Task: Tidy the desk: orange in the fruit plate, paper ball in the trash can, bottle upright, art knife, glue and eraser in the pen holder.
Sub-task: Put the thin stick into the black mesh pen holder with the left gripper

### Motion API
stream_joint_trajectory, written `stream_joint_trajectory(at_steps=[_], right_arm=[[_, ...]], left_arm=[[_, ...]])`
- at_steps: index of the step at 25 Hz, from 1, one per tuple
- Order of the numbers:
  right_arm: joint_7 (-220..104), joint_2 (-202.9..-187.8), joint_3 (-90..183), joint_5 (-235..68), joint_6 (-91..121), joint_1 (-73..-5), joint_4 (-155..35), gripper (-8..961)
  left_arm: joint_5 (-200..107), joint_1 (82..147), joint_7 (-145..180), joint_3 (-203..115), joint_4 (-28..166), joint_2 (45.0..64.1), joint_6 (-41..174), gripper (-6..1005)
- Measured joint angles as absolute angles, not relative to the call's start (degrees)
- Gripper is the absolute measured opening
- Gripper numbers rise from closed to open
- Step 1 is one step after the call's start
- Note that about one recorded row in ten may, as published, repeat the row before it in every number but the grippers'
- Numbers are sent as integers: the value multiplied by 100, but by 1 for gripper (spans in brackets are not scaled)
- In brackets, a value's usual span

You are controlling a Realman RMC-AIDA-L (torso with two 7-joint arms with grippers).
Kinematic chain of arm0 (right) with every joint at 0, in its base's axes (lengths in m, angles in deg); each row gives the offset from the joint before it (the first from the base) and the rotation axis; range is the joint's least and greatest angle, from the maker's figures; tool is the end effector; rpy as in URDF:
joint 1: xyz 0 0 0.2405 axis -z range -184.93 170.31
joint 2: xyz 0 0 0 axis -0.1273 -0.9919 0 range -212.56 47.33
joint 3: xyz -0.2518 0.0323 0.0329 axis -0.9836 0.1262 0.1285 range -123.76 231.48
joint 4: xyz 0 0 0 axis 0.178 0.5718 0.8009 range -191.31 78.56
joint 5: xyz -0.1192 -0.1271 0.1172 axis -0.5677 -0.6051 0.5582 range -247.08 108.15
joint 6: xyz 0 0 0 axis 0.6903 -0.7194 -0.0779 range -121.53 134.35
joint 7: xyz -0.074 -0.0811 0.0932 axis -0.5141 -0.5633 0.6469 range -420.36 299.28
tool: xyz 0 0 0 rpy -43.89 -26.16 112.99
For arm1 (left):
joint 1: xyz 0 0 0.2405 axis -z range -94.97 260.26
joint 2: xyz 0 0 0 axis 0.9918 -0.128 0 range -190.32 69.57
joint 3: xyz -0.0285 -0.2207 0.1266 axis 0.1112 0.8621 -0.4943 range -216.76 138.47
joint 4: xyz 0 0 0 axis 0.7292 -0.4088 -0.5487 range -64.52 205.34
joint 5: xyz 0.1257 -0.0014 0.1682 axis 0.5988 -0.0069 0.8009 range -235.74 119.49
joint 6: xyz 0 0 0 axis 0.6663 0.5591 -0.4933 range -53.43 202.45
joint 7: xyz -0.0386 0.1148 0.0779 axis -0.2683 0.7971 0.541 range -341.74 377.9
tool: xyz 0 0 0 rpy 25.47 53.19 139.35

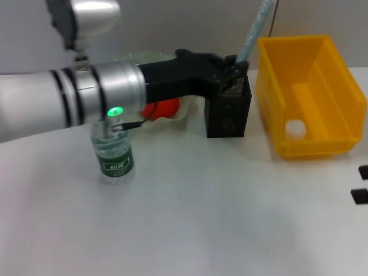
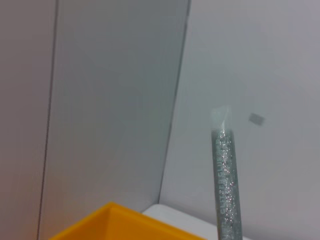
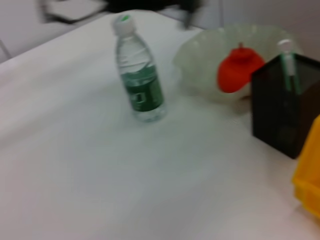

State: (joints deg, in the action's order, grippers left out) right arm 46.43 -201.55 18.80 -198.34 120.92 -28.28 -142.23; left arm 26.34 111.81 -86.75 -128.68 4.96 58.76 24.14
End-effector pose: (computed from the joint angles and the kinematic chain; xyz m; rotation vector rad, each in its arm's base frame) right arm 0.2525 0.2747 0.1235 -2.7203 0.7349 0.1602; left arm -0.1011 0.3770 -0.0349 -2.5982 -0.5140 -0.8283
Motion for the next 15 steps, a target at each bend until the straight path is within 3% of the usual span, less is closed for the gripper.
stream_joint_trajectory(at_steps=[7,15], right_arm=[[3931,-20125,1910,-19775,11979,-2824,-13470,566],[3695,-20155,1853,-19800,11895,-2894,-13293,566]], left_arm=[[1159,12154,-7620,-13501,1887,5886,3865,227],[-337,12677,-6534,-14408,2282,5884,5293,247]])
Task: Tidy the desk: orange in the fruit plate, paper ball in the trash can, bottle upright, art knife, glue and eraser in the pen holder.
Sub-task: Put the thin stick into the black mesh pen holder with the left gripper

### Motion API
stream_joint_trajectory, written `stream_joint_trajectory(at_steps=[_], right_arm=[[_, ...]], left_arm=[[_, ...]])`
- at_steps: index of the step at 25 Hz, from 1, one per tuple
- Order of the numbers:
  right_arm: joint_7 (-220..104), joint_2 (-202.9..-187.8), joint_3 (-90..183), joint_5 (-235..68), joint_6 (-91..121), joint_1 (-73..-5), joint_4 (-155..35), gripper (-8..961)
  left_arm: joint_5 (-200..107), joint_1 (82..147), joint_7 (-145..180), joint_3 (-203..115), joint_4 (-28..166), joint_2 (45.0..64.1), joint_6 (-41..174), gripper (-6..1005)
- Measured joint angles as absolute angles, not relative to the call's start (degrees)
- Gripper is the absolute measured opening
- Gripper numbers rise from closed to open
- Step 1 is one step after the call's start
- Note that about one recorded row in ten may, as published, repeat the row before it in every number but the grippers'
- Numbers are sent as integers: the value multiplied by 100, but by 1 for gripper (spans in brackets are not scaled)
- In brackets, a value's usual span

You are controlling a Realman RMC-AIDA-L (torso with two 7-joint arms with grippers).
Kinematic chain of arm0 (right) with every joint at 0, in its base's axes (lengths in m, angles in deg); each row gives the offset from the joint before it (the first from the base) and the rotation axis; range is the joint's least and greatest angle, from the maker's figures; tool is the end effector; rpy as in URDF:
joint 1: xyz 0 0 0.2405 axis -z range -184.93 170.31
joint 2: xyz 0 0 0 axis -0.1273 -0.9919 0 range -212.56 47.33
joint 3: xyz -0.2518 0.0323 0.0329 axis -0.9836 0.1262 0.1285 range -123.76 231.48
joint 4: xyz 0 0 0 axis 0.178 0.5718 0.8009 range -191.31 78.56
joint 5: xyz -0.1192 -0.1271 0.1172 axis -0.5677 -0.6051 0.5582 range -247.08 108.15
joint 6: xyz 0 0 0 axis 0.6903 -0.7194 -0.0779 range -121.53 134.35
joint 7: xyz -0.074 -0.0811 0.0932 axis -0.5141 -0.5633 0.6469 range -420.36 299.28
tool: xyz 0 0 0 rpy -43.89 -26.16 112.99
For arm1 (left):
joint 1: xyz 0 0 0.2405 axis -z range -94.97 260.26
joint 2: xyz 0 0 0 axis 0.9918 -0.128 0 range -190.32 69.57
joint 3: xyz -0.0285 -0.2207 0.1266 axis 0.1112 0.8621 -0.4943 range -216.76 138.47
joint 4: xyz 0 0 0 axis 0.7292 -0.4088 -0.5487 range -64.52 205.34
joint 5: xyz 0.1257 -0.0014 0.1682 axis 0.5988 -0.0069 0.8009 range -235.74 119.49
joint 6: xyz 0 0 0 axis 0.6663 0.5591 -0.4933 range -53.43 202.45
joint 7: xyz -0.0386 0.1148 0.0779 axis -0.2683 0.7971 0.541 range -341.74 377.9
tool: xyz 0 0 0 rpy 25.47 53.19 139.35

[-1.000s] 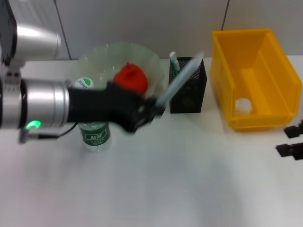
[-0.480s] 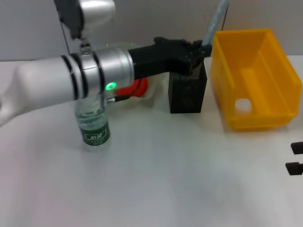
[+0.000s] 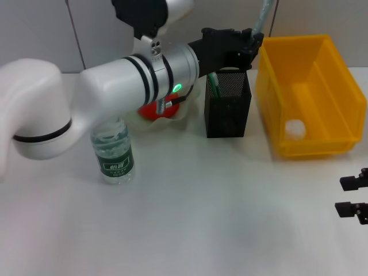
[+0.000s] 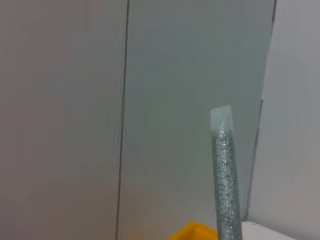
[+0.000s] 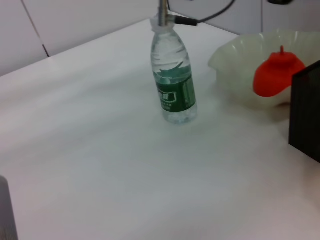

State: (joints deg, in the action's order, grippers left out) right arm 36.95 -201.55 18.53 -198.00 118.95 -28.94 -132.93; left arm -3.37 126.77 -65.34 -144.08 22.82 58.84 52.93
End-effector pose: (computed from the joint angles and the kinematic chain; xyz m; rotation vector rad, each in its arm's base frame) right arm 0.2650 0.2780 0.1013 -2.8064 0.6412 0.2353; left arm -0.0752 0.4270 -0.0849 -2.3769 -0.5119 -0.7442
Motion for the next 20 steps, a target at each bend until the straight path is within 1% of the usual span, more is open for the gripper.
stream_joint_trajectory(at_steps=[1,6,20], right_arm=[[3686,-20155,1853,-19803,11902,-2912,-13272,566],[3666,-20158,1768,-19811,11909,-2949,-13265,566],[3702,-20163,1673,-20045,11732,-3313,-13091,567]], left_arm=[[-475,12767,-6463,-14479,2358,5883,5455,249],[-683,12828,-6460,-14485,2474,5881,5690,261],[-727,12997,-6412,-14460,2839,5880,5730,296]])
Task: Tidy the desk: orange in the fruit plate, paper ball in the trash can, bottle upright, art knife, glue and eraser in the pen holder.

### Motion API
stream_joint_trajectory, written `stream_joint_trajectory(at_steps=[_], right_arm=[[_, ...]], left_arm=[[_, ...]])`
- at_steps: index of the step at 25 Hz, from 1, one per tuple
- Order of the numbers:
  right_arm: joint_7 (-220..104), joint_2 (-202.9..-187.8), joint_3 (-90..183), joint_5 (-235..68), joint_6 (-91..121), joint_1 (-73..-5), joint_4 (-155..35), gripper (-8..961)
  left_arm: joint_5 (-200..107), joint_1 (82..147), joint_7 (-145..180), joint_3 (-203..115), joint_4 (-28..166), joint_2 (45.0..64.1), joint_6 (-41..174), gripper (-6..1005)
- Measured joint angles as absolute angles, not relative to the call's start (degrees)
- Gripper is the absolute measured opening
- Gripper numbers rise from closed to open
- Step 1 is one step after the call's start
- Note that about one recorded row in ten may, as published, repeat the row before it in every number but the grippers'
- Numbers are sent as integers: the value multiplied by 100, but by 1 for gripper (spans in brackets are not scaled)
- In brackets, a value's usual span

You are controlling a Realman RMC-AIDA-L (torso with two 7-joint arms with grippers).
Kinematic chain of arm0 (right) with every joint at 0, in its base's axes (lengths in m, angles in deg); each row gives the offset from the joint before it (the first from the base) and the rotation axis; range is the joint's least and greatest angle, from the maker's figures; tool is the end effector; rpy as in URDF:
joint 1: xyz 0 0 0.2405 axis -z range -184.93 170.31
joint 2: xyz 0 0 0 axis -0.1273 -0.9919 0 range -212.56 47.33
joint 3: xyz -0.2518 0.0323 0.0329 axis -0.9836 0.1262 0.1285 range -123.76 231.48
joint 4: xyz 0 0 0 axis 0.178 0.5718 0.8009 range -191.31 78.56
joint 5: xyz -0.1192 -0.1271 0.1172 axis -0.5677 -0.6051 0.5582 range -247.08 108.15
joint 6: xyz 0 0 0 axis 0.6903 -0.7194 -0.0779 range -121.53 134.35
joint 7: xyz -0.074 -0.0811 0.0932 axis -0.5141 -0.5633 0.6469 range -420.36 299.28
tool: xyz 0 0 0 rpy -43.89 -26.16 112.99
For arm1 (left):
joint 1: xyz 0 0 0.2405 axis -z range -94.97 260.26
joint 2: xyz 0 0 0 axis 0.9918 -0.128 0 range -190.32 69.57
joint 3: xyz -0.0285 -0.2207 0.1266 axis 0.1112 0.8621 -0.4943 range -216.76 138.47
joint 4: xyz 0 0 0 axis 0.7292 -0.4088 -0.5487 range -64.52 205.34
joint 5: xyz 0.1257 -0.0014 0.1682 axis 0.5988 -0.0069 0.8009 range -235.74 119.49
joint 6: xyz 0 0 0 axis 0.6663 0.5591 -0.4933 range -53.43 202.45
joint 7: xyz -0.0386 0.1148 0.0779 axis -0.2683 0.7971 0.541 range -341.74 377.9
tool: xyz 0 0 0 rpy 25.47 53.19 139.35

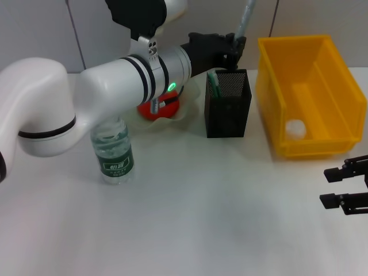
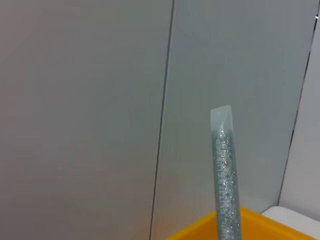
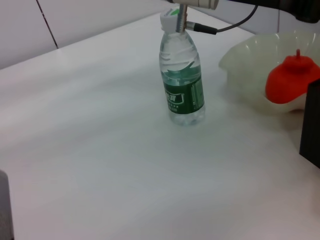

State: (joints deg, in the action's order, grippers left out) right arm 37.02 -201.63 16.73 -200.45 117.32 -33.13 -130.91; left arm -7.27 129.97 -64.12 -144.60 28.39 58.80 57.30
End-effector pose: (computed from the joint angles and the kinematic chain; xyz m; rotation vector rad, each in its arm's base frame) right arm 0.2508 0.2980 0.0912 -2.8511 0.5882 0.1945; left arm -0.0883 0.4421 -0.0880 -2.3142 -0.5850 -0.6641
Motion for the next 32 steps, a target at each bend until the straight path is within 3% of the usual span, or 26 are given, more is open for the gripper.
stream_joint_trajectory(at_steps=[10,17,23,24,26,27,32], right_arm=[[3786,-20161,1345,-20051,11496,-3362,-13023,566],[3775,-20155,1357,-20045,11424,-3385,-12926,567],[3757,-20158,1420,-19649,11424,-3322,-12746,566],[3707,-20159,1420,-19410,11424,-3279,-12652,566],[3652,-20159,1424,-19263,11420,-3254,-12588,566],[3505,-20160,1427,-18977,11424,-3210,-12426,566],[3209,-20160,1407,-18501,11475,-3164,-11993,566]], left_arm=[[-730,13002,-6371,-14455,2887,5880,5819,320],[-699,12770,-6328,-14327,2699,5871,5649,533],[-682,11636,-5703,-13612,1846,5815,3868,779],[-679,10920,-5544,-13048,1507,5791,2345,822],[-669,10635,-5532,-12805,1407,5775,1652,833],[-635,10124,-5545,-12313,1351,5704,347,838],[-314,9638,-5405,-11722,1765,5439,-1504,847]])
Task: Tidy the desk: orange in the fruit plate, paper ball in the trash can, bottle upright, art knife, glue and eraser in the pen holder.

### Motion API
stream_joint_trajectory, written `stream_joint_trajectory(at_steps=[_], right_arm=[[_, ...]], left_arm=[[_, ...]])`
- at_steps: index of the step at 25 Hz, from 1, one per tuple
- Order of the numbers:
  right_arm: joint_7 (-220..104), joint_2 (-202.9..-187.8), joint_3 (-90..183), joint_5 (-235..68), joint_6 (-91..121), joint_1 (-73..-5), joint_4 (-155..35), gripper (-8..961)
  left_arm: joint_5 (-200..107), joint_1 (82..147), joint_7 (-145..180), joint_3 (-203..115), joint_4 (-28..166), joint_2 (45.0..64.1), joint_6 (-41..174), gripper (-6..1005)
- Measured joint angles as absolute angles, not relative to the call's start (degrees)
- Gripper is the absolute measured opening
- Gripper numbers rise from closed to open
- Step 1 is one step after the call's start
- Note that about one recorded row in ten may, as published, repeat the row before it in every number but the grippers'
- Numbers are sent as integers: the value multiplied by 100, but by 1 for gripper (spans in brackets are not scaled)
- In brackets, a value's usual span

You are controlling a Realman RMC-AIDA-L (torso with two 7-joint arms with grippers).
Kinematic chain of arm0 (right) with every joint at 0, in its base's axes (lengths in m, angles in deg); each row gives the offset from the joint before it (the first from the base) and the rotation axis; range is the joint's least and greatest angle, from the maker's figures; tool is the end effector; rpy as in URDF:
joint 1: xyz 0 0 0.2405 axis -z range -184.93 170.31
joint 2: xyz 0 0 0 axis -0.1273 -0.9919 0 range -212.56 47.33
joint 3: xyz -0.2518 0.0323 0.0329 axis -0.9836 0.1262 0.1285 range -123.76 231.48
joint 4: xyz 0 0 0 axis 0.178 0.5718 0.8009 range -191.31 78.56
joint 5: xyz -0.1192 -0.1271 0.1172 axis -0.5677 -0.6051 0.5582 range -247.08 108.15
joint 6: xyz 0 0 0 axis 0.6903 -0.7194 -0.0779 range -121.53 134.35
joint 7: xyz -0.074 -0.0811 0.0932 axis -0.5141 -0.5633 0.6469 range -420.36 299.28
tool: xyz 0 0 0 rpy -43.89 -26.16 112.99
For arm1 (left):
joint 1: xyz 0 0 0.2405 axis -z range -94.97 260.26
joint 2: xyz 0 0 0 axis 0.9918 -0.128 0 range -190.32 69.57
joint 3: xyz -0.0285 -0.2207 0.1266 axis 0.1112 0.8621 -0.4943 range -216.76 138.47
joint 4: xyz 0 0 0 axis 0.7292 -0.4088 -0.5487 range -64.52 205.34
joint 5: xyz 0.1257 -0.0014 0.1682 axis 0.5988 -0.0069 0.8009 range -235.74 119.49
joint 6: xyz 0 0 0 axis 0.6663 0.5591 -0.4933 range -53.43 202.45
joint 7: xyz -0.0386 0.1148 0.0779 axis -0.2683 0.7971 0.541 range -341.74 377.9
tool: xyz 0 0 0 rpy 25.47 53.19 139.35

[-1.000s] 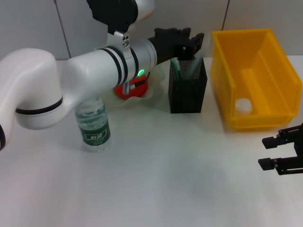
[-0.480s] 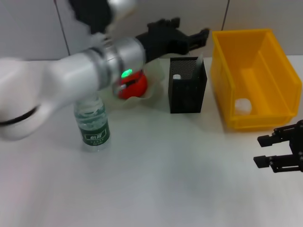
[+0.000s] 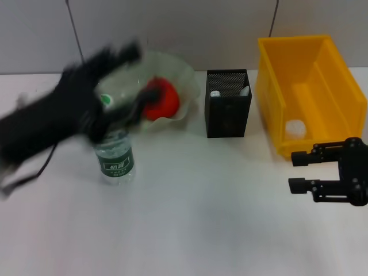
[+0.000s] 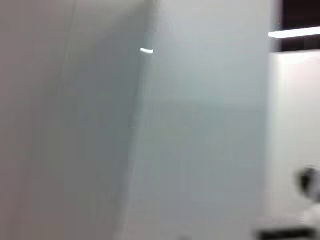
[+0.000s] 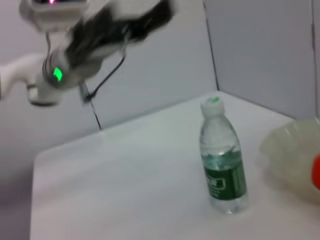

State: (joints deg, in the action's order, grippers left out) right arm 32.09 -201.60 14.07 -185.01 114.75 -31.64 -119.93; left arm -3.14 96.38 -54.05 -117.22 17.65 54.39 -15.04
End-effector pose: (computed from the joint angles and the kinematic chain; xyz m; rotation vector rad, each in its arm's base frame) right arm 0.2399 0.2976 0.0678 -2.8657 0.5114 0.6161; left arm -0.1954 0.2926 0.0434 -2.4574 -0.2299 -1.4163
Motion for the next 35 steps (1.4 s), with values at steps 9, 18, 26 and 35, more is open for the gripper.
stream_joint_trajectory(at_steps=[9,18,26,35], right_arm=[[2540,-20147,1343,-18529,11475,-3249,-11130,645],[2287,-20132,1371,-18947,11414,-3242,-10960,767],[2313,-20131,1396,-19018,11306,-3248,-10942,767],[2282,-20156,1388,-19001,11225,-3204,-10902,767]], left_arm=[[2096,9747,-5279,-10435,3308,5040,-3064,846],[3217,10077,-5468,-10018,3618,4886,-3093,846],[3893,10243,-5795,-9739,3639,4855,-3049,846],[3995,10202,-5728,-9710,3636,4923,-3051,846]])
